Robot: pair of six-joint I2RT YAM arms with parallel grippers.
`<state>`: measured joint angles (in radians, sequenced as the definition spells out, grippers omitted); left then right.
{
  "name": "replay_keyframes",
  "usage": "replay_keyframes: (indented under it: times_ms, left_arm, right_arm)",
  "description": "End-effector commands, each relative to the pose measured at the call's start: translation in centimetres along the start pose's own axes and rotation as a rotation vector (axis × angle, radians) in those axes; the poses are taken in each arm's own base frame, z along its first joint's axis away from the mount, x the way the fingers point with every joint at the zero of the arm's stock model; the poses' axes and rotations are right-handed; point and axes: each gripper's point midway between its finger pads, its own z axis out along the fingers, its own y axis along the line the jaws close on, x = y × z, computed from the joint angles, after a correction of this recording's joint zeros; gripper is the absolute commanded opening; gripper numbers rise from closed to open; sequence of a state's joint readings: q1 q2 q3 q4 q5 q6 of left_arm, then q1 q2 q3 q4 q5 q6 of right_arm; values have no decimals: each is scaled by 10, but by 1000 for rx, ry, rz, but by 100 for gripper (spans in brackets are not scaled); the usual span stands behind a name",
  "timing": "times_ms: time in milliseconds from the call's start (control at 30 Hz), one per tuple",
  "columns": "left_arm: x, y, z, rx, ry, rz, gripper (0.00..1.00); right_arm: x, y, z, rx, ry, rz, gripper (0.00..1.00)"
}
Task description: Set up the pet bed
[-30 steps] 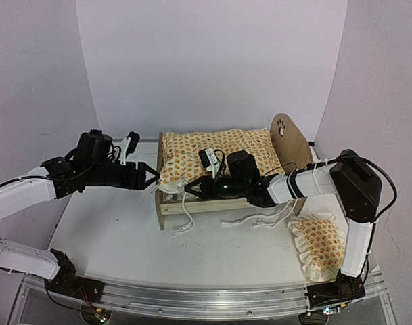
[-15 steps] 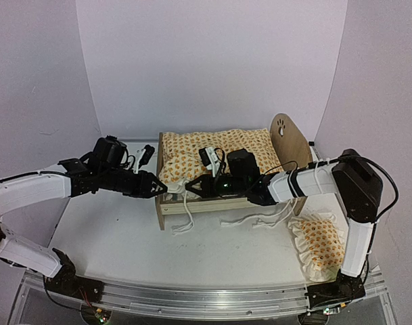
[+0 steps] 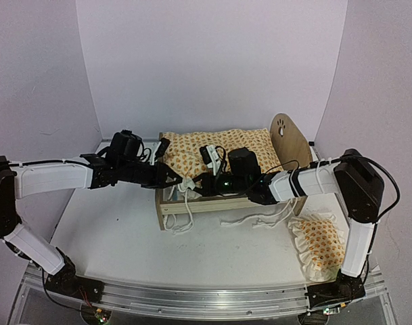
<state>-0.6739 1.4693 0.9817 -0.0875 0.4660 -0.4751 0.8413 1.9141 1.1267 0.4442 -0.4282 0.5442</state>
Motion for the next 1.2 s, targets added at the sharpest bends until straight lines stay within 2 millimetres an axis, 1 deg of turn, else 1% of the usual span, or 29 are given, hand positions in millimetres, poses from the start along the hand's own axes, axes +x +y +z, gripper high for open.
replay_keyframes:
  times_ms: [0,33,67,100,133,167,200,267,333,400,467,533,567,633,733,767,800,833,867,900,933,1000,1033,1100,1167]
  left_arm:
    - [-60,-41,-12,104,-169,72,14]
    - [-57,-29,-11,38,-157,60,16]
    - [-54,-19,-14,-18,-155,49,27]
    - [-49,-8,-18,-73,-165,37,35]
    - [-43,0,-26,-116,-177,30,51]
    - [-36,7,-34,-154,-184,23,58]
    - [-29,10,-45,-179,-194,23,63]
    - [-15,17,-61,-226,-194,9,68]
    - [-4,25,-78,-279,-203,-10,77]
    - [8,33,-90,-323,-199,-36,79]
    - [27,39,-94,-328,-173,-77,80]
    - [48,37,-93,-275,-138,-144,78]
    - [56,36,-91,-246,-136,-197,76]
    - [75,31,-83,-187,-125,-262,72]
    - [101,18,-67,-197,-154,-286,71]
    - [110,17,-61,-228,-170,-294,70]
    - [115,14,-55,-242,-188,-295,69]
    - [120,11,-48,-261,-199,-276,68]
    - [123,8,-41,-299,-214,-250,68]
    - [126,10,-34,-346,-220,-225,68]
    - [133,12,-23,-389,-198,-206,68]
    - [149,20,-2,-479,-134,-199,68]
    - [153,23,6,-517,-112,-183,67]
    - [162,34,16,-603,-81,-164,62]
    - [166,40,24,-644,-57,-134,58]
  right_arm:
    - [-33,25,-10,-42,-89,-71,0]
    - [-32,25,-9,-46,-86,-70,0]
    - [-34,27,-9,-53,-85,-70,0]
    - [-32,28,-7,-60,-73,-68,0]
    - [-31,28,-5,-65,-60,-70,0]
    - [-28,28,-3,-73,-46,-76,0]
    - [-25,28,-1,-79,-28,-85,0]
    - [-21,27,3,-72,0,-111,0]
    - [-20,24,9,-55,37,-137,0]
    - [-19,19,15,-22,75,-160,0]
    - [-20,17,14,4,88,-170,0]
    - [-21,18,12,8,95,-168,0]
    - [-19,20,12,8,103,-166,0]
    - [-17,23,11,9,117,-161,0]
    - [-14,19,9,44,150,-142,1]
    - [-15,20,8,53,151,-141,1]
    - [-16,20,7,58,152,-137,1]
    - [-17,20,7,60,155,-134,4]
    - [-14,18,6,75,179,-124,8]
    - [-12,17,5,90,196,-118,11]
    - [-9,16,3,105,211,-115,14]
    - [-5,13,-3,144,235,-118,19]
    - [-4,12,-6,161,243,-123,22]
    - [-4,10,-14,198,252,-134,26]
    - [-3,9,-22,226,263,-148,28]
